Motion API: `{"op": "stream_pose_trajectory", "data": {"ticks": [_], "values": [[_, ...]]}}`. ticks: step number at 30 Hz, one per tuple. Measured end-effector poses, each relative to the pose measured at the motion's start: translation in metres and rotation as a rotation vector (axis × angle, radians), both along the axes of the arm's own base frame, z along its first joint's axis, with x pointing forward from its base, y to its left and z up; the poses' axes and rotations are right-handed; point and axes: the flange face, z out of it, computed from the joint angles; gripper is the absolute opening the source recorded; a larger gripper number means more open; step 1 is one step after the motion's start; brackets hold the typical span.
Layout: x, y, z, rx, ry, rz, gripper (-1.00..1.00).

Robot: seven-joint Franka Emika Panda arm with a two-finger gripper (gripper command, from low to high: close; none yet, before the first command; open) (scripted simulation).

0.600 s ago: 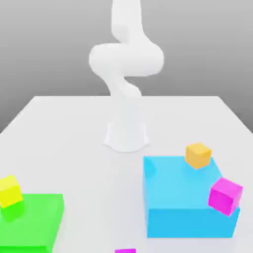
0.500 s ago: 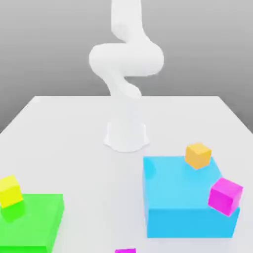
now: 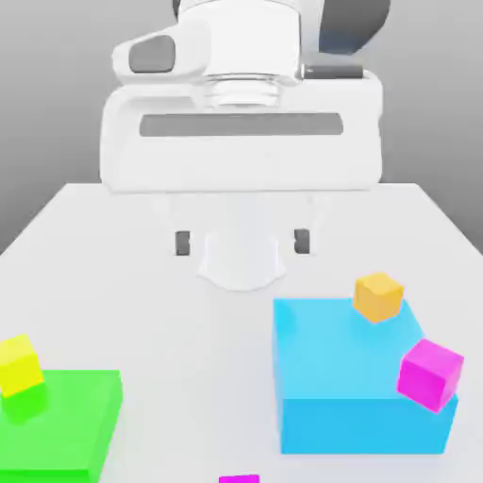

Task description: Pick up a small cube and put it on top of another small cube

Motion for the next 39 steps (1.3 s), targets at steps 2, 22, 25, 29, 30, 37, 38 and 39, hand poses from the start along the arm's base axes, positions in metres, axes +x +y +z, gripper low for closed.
{"op": "stream_pose_trajectory", "data": {"ticks": [2, 22, 25, 29, 30, 37, 38, 39], "values": [[0.006, 0.0, -0.036, -0.002, 0.049, 0.005, 0.0], [0.003, -0.001, -0.28, -0.016, 0.292, 0.031, -1.0], [0.004, -0.001, -0.255, -0.016, 0.292, 0.031, -1.0], [-0.005, 0.018, -0.205, -0.021, 0.291, 0.101, -1.0], [-0.012, 0.03, -0.195, -0.026, 0.291, 0.147, -1.0], [-0.075, 0.12, -0.134, -0.069, 0.283, 0.518, -1.0], [-0.087, 0.134, -0.126, -0.077, 0.281, 0.578, -1.0], [-0.099, 0.146, -0.12, -0.085, 0.279, 0.636, -1.0]]}}
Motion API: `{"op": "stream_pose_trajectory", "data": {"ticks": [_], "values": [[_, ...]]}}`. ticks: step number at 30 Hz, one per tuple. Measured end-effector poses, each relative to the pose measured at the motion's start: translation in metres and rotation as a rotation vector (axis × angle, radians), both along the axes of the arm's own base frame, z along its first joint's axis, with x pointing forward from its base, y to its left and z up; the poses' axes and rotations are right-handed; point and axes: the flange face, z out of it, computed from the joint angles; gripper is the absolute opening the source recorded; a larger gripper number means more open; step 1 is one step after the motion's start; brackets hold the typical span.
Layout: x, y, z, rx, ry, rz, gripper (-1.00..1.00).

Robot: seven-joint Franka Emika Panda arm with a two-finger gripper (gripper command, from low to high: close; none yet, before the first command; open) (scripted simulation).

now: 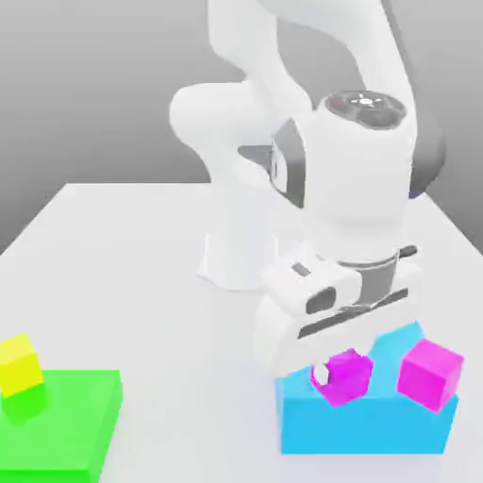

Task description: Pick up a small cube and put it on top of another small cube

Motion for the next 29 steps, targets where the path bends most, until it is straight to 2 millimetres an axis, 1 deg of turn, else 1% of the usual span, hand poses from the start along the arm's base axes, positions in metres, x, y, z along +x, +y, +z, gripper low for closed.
{"op": "stream_pose_trajectory", "data": {"ticks": [3, 7, 10, 13, 15, 18, 19, 24, 25, 26, 27, 29], "values": [[-0.032, 0.015, 0.018, 0.001, -0.001, 0.132, -1.0], [-0.08, 0.037, 0.038, -0.001, -0.004, 0.331, -1.0], [-0.118, 0.05, 0.048, -0.005, -0.006, 0.485, -1.0], [-0.154, 0.059, 0.054, -0.01, -0.009, 0.634, -1.0], [-0.161, 0.061, 0.039, -0.012, -0.01, 0.669, -1.0], [-0.164, 0.061, 0.007, -0.013, -0.01, 0.679, -1.0], [-0.164, 0.061, -0.004, -0.014, -0.01, 0.68, 1.0], [-0.164, 0.061, -0.004, -0.014, -0.01, 0.68, 1.0], [-0.165, 0.06, -0.009, -0.014, -0.011, 0.681, 1.0], [-0.165, 0.061, -0.005, -0.015, -0.012, 0.681, 1.0], [-0.164, 0.061, 0.002, -0.015, -0.012, 0.681, 1.0], [-0.163, 0.062, 0.022, -0.015, -0.012, 0.681, 1.0]]}}
